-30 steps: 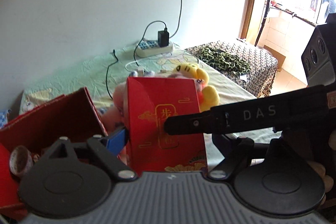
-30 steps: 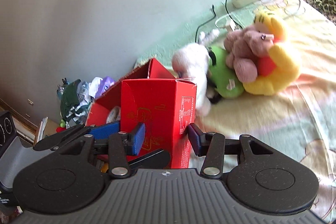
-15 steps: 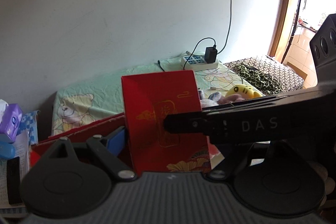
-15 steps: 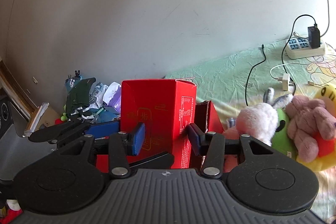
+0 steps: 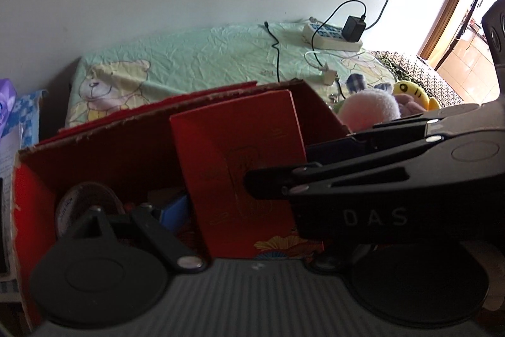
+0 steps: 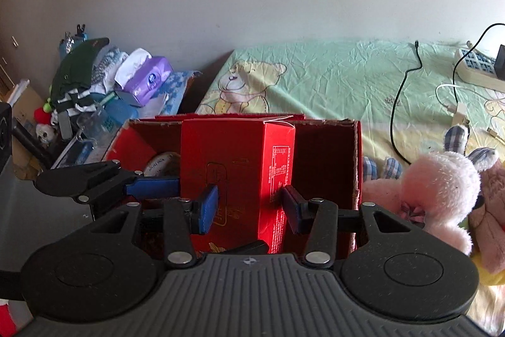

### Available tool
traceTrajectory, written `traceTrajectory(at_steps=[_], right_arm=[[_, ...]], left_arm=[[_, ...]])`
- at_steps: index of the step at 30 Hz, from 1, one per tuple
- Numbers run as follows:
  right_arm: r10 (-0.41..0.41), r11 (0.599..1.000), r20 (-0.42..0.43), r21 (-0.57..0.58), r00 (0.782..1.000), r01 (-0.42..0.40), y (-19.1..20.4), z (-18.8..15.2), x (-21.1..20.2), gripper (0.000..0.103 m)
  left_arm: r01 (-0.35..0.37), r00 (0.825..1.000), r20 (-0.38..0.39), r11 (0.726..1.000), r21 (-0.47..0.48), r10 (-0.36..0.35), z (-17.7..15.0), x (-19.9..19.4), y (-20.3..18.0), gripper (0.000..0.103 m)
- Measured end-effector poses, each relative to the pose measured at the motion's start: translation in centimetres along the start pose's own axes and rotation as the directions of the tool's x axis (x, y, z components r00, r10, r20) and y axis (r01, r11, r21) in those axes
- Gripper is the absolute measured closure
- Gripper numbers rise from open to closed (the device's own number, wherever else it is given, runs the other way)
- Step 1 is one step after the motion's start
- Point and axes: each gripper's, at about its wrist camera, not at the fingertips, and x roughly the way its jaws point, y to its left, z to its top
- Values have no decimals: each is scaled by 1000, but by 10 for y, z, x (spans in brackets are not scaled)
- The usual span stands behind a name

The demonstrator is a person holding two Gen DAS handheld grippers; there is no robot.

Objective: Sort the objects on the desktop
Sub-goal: 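Lower the held gift box into the red box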

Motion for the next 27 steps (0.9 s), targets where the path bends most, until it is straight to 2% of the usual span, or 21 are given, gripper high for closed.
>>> traceTrajectory(at_steps=[6, 10, 13, 17, 27], right_arm=[[-30, 999, -115, 28, 993, 33, 4, 4, 29, 55], [-39, 998, -169, 51, 985, 48, 1, 5, 41, 56], [-25, 996, -193, 83, 981, 42, -5, 7, 46, 57], [-20, 995, -209, 95, 978, 40, -6, 9, 52, 60], [-15, 994, -209, 102, 978, 37, -9, 11, 62, 59]], left_arm=[[7, 994, -109, 999, -36, -11, 0, 25, 13, 17], [25, 983, -181, 996, -81, -39, 3, 37, 20, 17], [5, 975, -223, 995, -100, -27, 5, 44, 22, 17], [-21, 968, -251, 994, -107, -7, 7, 50, 24, 17], [-59, 963, -269, 991, -123, 24, 9, 59, 28, 17]])
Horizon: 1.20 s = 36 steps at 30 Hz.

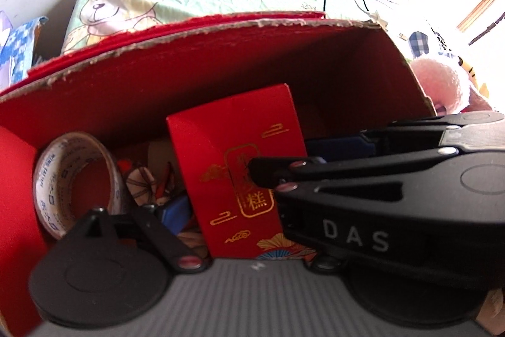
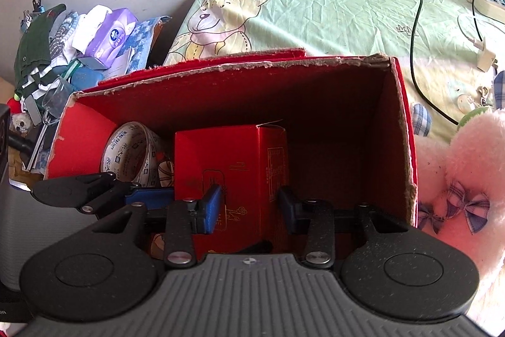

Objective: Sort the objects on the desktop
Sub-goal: 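Lower the held gift box into the red box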

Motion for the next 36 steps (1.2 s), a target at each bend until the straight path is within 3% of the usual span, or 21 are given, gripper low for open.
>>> traceTrajectory(at_steps=[22, 29, 36], right_arm=[[-9, 1000, 36, -12, 999, 10, 1, -1, -5, 59], [28, 999, 34, 32, 999, -29, -2, -3, -16, 53], [-2, 1000, 164, 20, 986, -1, 2, -3, -31, 53]], left_arm=[[-25, 999, 25, 1000, -5, 26, 2, -1, 2, 9], [-19, 1000, 24, 1000, -10, 19, 1, -1, 4, 8], [-16, 999, 49, 999, 32, 15, -1, -4, -2, 9]])
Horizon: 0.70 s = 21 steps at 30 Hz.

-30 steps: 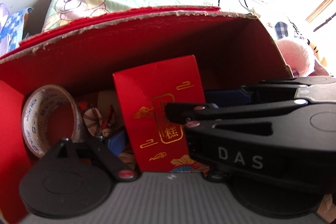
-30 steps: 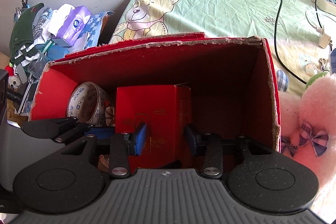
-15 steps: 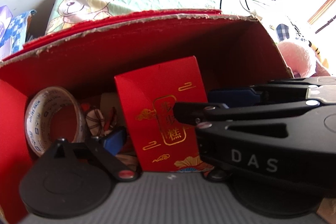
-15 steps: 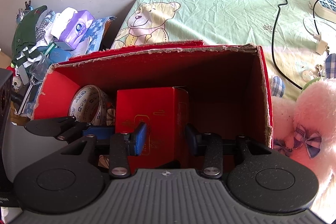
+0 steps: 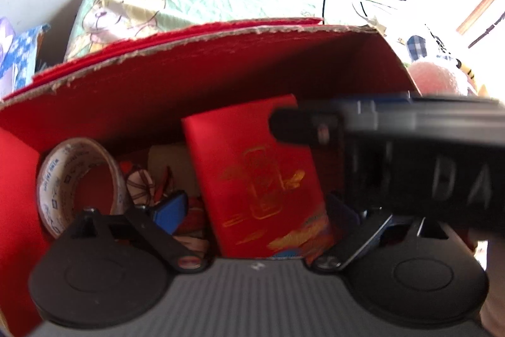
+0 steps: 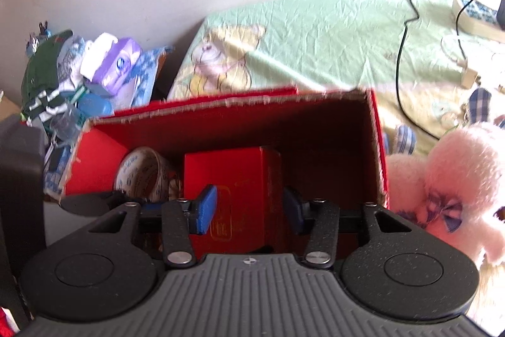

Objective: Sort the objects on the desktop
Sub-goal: 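Lower the held gift box into the red box, then open the right gripper and release the gift box inside the red box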

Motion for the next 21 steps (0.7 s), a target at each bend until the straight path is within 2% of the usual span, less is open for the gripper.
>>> traceTrajectory(at_steps=[3, 5, 6, 10, 16, 21], right_arm=[[24, 1000, 63, -9, 998, -24, -2, 4, -2, 56], [27, 999, 78, -22, 997, -25, -4, 7, 3, 67], [16, 1000, 76, -21, 997, -14, -5, 8, 7, 68], [35, 999, 72, -2, 997, -35, -10, 12, 18, 69], [38, 999, 95, -35, 995, -35, -7, 7, 22, 69], [-34, 998, 110, -43, 993, 39, -5, 5, 28, 72]], left_arm=[[-13, 999, 36, 999, 46, 11, -2, -4, -6, 9], [-22, 999, 32, 999, 35, 21, -1, -3, -6, 9], [-16, 1000, 24, 1000, 20, 15, 0, -2, -4, 9], [-20, 1000, -8, 999, -26, 19, 4, 2, 2, 9], [-71, 997, 6, 997, -25, 71, 3, 2, -1, 9], [-114, 993, 18, 993, -30, 114, 2, 2, -1, 11]])
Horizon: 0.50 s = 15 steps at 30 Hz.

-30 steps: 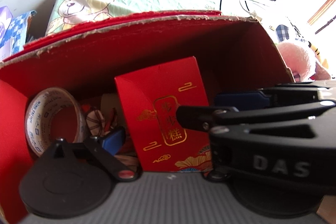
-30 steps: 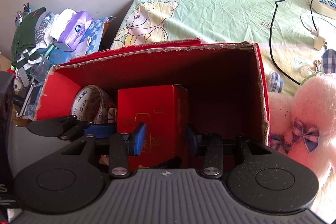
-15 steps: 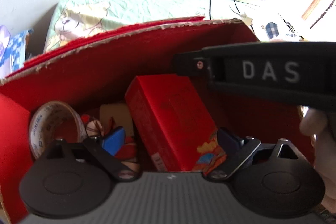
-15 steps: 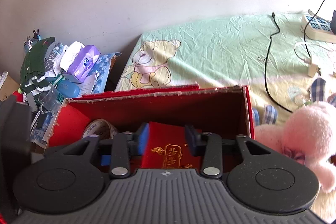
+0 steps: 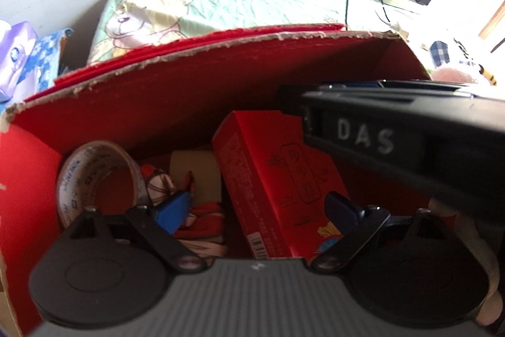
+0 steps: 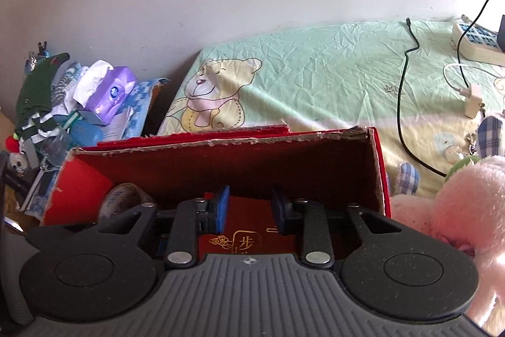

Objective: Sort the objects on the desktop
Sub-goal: 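Open the right gripper and release the gift box inside the red box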

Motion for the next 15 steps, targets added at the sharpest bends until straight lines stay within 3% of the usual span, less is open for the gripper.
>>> traceTrajectory(at_steps=[10, 15], right_arm=[[2, 1000, -75, -15, 997, -4, 1, -2, 12, 72], [74, 997, -93, 25, 993, -72, -3, -2, 10, 72]], left_arm=[[-43, 999, -7, 999, -12, 43, 3, 2, 1, 14], [-41, 999, 5, 999, 14, 41, 0, 2, 1, 15]])
